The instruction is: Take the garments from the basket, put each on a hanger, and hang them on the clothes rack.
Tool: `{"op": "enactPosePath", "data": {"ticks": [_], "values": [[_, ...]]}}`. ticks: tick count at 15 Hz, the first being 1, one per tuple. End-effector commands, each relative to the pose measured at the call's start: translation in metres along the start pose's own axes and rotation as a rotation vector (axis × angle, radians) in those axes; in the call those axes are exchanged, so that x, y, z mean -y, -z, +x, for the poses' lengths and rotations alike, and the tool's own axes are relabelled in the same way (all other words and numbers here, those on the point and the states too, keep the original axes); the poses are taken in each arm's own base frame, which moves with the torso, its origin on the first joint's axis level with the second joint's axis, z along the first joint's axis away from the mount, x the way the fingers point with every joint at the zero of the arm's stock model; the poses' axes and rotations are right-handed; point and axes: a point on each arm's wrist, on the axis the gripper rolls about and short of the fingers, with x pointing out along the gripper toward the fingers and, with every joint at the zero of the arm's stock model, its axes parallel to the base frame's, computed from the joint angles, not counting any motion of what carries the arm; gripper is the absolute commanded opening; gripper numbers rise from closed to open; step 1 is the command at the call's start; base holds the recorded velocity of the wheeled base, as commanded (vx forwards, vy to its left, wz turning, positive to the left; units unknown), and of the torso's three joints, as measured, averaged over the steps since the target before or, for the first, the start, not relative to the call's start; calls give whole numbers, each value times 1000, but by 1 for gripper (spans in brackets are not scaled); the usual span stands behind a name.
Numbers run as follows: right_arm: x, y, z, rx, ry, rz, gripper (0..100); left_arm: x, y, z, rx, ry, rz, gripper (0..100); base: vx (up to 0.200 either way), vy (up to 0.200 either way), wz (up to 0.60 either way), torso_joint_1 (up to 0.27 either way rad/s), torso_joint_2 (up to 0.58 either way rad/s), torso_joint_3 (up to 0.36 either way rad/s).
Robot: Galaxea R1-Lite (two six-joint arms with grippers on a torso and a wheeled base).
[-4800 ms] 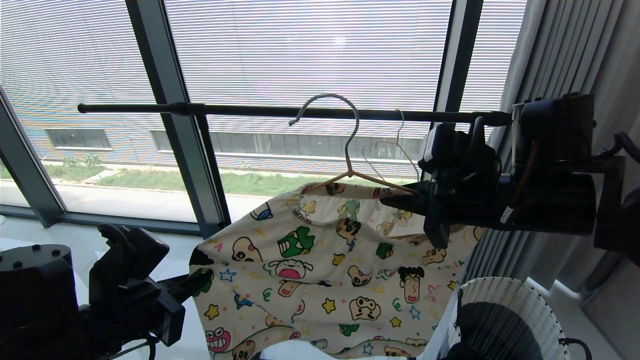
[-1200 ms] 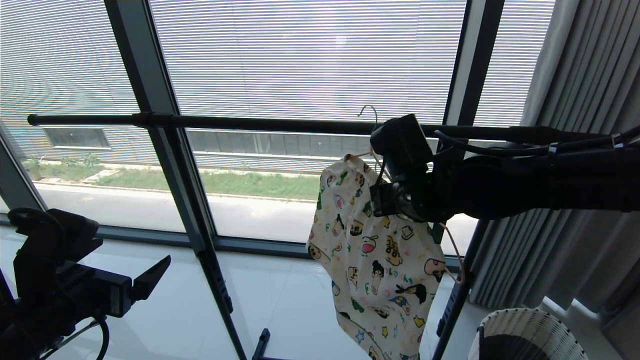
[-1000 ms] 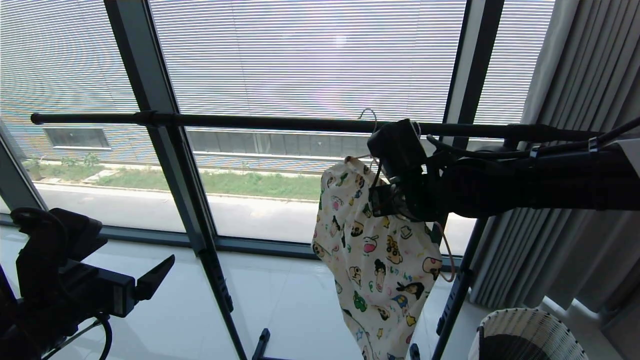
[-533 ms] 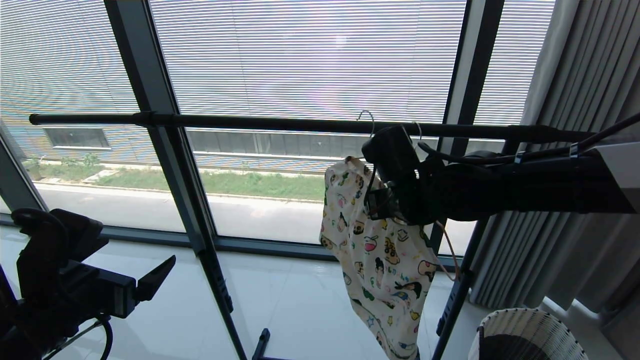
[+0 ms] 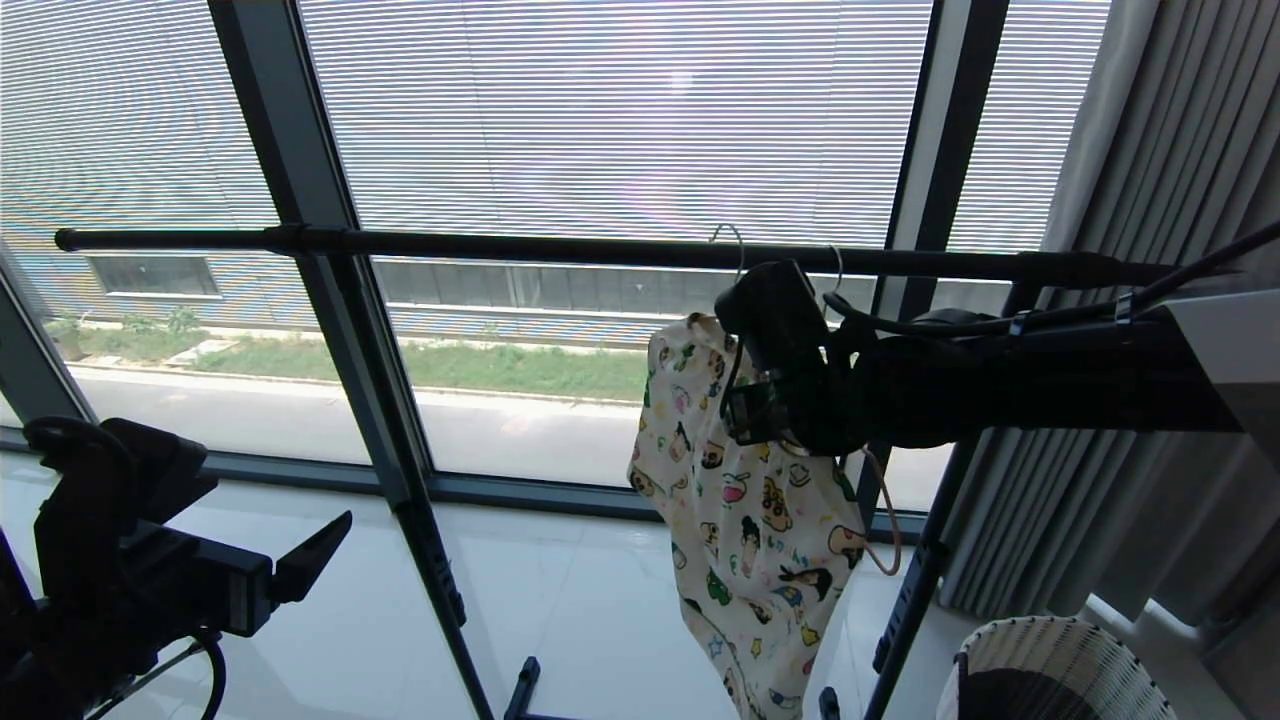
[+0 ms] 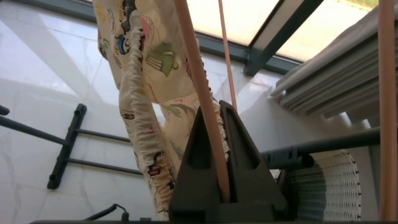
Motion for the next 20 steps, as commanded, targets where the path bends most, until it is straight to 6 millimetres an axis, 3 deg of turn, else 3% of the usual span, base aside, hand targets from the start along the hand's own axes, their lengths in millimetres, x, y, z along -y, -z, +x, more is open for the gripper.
{"op": "enactPosePath", "data": {"ticks": [1, 13, 14, 18, 20], "values": [[-2, 1, 3, -2, 0, -2, 0, 1, 1, 0, -6, 2, 0, 100, 0, 0, 0, 0, 0, 0], [-6, -2, -5, 26, 25, -104, 0, 1, 0, 0, 9, 4, 2, 100, 0, 0, 0, 0, 0, 0], [-6, -3, -5, 27, 24, -101, 100, 1, 0, 0, 9, 4, 2, 100, 0, 0, 0, 0, 0, 0], [0, -12, -19, 56, 14, -77, 100, 1, 0, 0, 10, 0, 3, 100, 0, 0, 0, 0, 0, 0], [10, -19, -40, 47, 10, -92, 100, 0, 0, 0, 9, -3, 2, 100, 0, 0, 0, 0, 0, 0]]}}
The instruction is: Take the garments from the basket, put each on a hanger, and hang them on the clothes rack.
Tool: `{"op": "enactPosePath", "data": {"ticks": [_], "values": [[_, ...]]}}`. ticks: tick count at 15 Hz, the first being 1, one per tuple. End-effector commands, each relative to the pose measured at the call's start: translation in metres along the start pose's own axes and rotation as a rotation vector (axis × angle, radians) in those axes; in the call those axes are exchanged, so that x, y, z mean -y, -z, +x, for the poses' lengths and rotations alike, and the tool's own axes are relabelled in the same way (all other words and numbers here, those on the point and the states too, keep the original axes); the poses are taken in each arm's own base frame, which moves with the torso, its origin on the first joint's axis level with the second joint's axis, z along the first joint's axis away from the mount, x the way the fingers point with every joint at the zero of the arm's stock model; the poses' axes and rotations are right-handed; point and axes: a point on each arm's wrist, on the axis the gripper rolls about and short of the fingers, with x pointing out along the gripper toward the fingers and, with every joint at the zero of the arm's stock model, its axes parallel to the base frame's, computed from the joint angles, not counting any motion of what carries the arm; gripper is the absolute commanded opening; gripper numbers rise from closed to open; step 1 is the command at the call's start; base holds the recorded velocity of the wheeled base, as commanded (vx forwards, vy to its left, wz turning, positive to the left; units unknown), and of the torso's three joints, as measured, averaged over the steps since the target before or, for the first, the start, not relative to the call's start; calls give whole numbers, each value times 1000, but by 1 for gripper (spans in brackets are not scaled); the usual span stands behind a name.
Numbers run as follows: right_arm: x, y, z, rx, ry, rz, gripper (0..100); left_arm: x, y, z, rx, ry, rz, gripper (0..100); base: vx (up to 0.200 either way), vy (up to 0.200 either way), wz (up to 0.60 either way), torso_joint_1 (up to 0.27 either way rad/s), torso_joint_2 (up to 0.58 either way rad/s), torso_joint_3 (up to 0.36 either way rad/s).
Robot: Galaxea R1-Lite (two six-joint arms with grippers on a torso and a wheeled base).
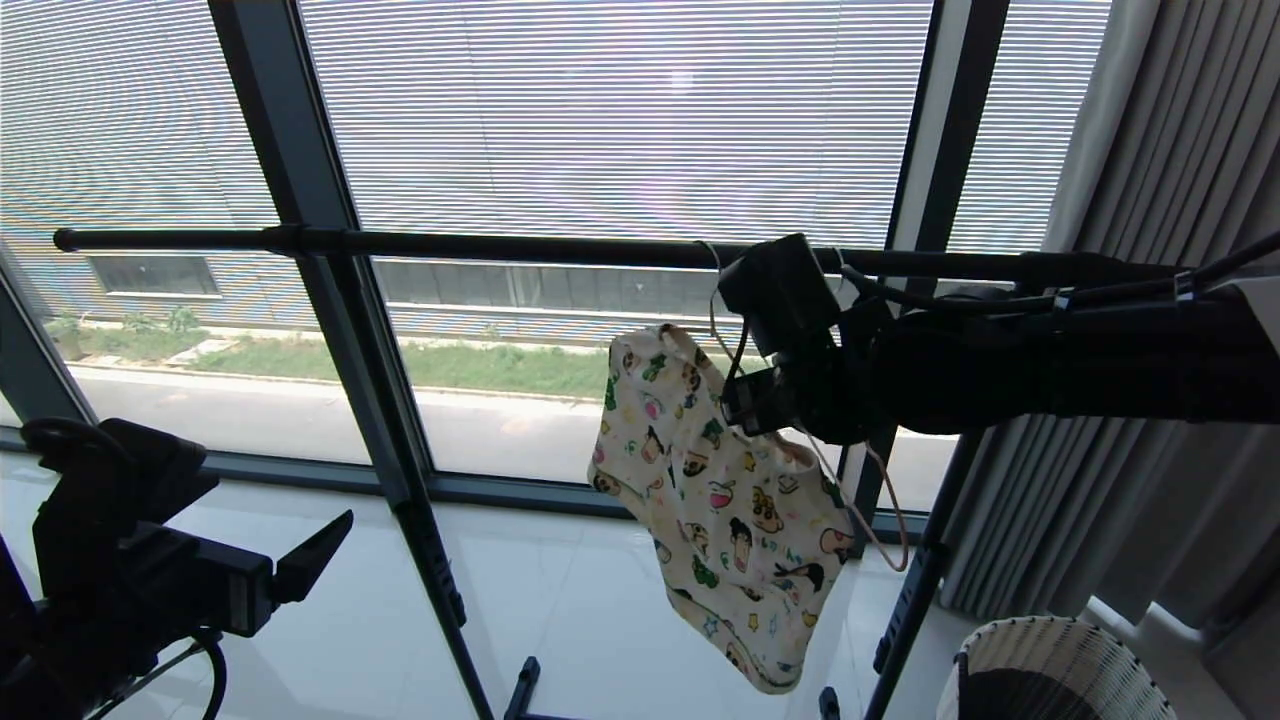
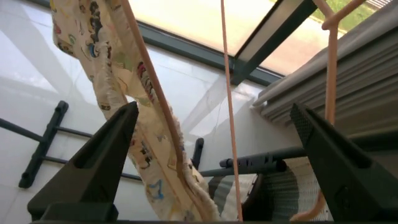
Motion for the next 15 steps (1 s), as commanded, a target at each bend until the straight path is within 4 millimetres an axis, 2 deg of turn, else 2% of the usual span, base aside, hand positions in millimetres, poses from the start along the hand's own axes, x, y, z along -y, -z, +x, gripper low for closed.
{"op": "enactPosePath", "data": {"ticks": [1, 3, 5, 8, 12, 15], "values": [[17, -12, -25, 19, -12, 21, 100, 0, 0, 0, -1, -1, 0, 100, 0, 0, 0, 0, 0, 0], [31, -18, -31, 30, -1, 43, 100, -1, 0, 0, -1, -4, 0, 100, 0, 0, 0, 0, 0, 0], [50, -24, -47, 47, -24, 71, 100, -3, -1, 1, 3, -16, -3, 100, 0, 0, 0, 0, 0, 0], [76, -17, -50, 23, 22, 84, 100, -6, -2, 1, 2, -35, -7, 100, 0, 0, 0, 0, 0, 0], [117, -7, -66, 10, 86, 113, 100, -9, -1, 1, -3, -52, -2, 100, -200, 0, 0, 7, 2, 4], [133, 9, -76, -19, 110, 104, 100, -9, -2, 1, -1, -53, -2, 100, -200, 0, 0, -7, -2, 4]]}}
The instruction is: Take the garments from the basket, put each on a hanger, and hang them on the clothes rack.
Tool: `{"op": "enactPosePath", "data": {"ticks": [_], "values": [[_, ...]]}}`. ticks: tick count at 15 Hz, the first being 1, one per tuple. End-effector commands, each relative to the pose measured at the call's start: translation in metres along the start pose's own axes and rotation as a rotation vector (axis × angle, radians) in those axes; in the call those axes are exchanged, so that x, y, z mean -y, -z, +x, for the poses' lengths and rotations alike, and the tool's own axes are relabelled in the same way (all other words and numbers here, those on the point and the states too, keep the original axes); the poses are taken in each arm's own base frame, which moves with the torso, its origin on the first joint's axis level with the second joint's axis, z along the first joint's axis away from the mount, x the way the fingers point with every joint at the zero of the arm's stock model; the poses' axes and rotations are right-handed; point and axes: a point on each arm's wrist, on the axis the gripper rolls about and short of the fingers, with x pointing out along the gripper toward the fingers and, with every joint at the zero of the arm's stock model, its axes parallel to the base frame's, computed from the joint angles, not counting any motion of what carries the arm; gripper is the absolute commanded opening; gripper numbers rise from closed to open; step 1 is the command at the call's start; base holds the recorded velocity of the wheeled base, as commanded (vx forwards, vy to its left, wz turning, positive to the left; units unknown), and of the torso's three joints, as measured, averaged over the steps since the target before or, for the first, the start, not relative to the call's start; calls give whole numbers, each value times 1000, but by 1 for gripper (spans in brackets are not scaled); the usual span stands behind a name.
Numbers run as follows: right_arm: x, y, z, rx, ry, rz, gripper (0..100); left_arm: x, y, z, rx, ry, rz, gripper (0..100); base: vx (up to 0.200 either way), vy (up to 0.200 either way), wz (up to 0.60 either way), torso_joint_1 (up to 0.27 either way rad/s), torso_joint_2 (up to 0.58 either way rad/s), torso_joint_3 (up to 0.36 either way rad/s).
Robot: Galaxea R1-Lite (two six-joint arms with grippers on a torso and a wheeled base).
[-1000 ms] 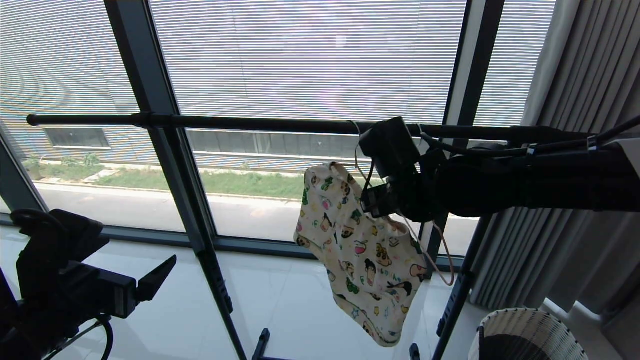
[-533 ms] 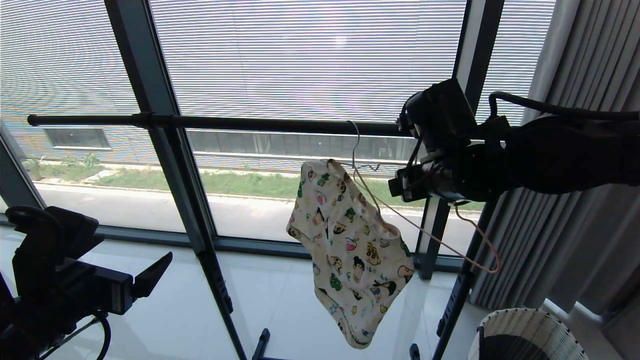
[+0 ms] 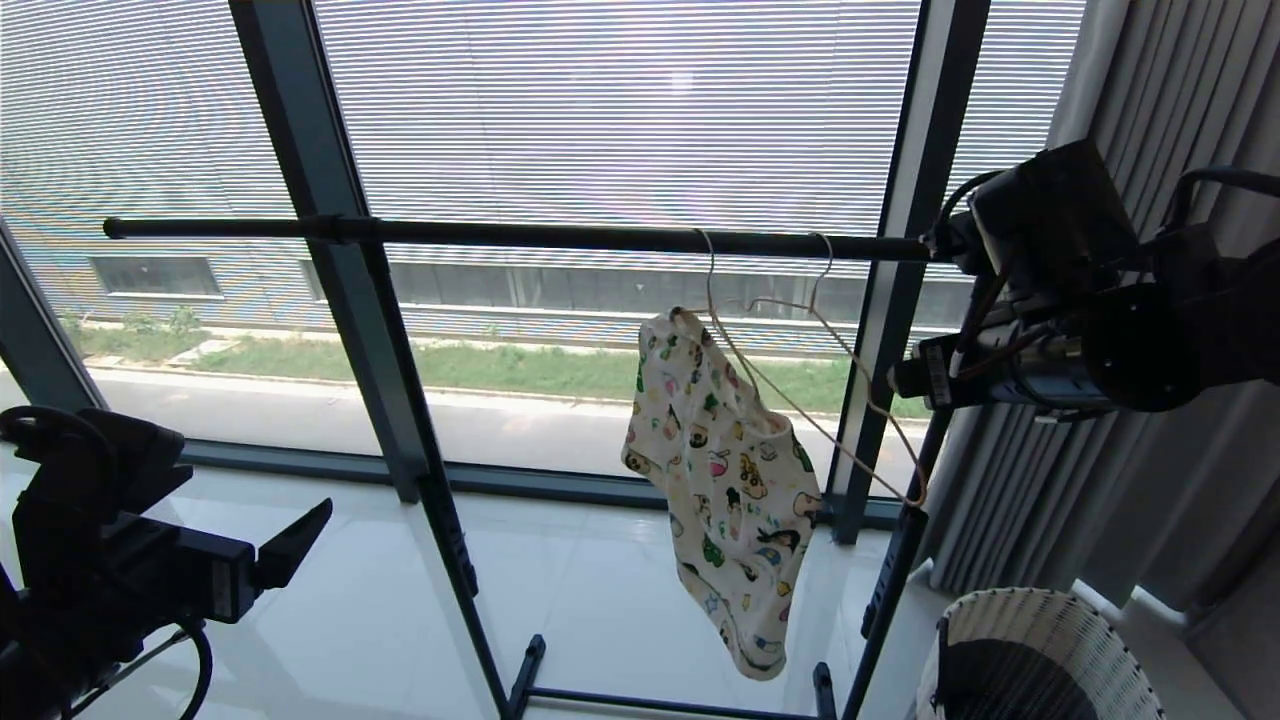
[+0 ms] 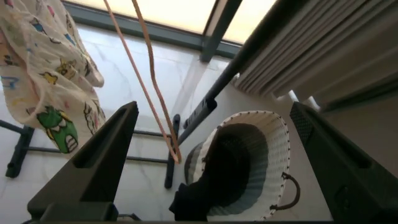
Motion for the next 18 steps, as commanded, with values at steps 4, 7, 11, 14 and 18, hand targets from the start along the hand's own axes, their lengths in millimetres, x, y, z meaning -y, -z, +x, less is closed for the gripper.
{"op": "enactPosePath", "data": {"ticks": [4, 7, 11, 14, 18], "values": [[26, 18, -17, -18, 37, 1, 100, 0, 0, 0, 0, 0, 0, 100, -200, 0, 0, 1, 2, 0], [35, 23, -20, -25, 53, 7, 100, -1, -1, -2, 10, -4, -2, 100, 0, 0, 0, 0, 0, 0], [41, 33, -24, -40, 59, -10, 100, 0, -1, -1, 8, -3, -2, 100, 0, 0, 0, -106, 259, 138], [46, 39, -29, -45, 61, -13, 100, -2, 0, -1, 3, -11, -4, 100, 0, 0, 0, -220, 497, 269], [64, 68, -36, -100, 94, -69, 100, -2, 1, -1, 1, -12, -4, 100, 0, 0, 0, -216, 505, 284]]}}
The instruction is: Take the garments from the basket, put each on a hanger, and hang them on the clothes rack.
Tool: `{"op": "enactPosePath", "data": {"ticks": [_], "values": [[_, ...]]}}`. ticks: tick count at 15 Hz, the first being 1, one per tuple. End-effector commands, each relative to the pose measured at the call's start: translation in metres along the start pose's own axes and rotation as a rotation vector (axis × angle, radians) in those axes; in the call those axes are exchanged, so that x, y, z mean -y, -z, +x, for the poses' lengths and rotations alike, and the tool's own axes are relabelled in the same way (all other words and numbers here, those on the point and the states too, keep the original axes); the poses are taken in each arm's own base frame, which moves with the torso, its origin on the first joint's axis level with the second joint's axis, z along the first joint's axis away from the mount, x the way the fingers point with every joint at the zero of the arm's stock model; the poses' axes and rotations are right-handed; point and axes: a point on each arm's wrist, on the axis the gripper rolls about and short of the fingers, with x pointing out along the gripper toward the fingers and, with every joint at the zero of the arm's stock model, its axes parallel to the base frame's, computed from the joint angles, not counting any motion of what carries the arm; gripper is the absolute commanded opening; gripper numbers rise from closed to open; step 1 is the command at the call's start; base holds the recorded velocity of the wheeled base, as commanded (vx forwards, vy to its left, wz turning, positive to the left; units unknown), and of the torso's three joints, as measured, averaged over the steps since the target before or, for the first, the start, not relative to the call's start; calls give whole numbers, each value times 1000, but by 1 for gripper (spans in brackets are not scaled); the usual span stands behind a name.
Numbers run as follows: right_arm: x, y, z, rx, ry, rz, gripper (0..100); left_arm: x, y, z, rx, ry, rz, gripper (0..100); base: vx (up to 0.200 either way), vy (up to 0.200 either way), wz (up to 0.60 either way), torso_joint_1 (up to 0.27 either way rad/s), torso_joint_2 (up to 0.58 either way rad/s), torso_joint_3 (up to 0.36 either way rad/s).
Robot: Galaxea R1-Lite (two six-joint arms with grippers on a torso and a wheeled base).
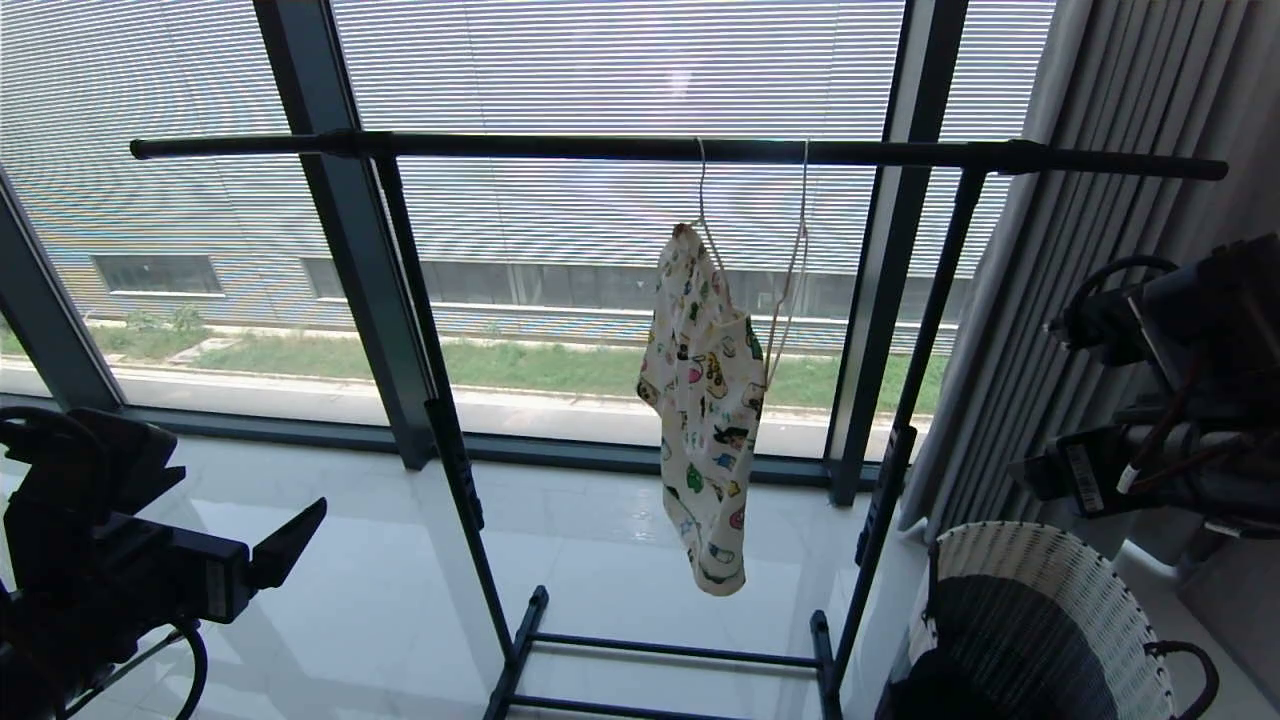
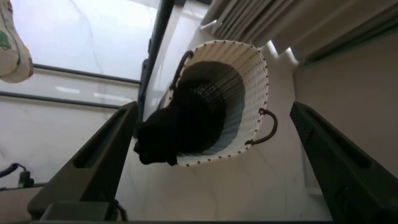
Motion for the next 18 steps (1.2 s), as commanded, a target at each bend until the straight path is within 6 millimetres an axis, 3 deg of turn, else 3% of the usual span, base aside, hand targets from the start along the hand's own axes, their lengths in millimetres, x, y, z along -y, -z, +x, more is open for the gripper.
{"op": "enactPosePath", "data": {"ticks": [1, 5, 14, 18], "values": [[13, 27, -8, -29, 13, -18, 100, 0, 0, 0, 0, 0, 0, 100, 0, 0, 0, -207, 496, 281], [21, 63, -10, -89, 23, -63, 100, 0, 0, 0, -2, -1, 0, 100, 0, 0, 0, -200, 488, 283], [20, 77, -7, -126, 29, -92, 100, 0, -1, 0, 5, 0, 7, 100, 0, 0, 0, -164, 463, 299], [23, 108, -4, -133, 9, -157, 100, -1, -4, 2, 11, 1, 36, 100, 100, 0, 0, -43, 141, 106]]}}
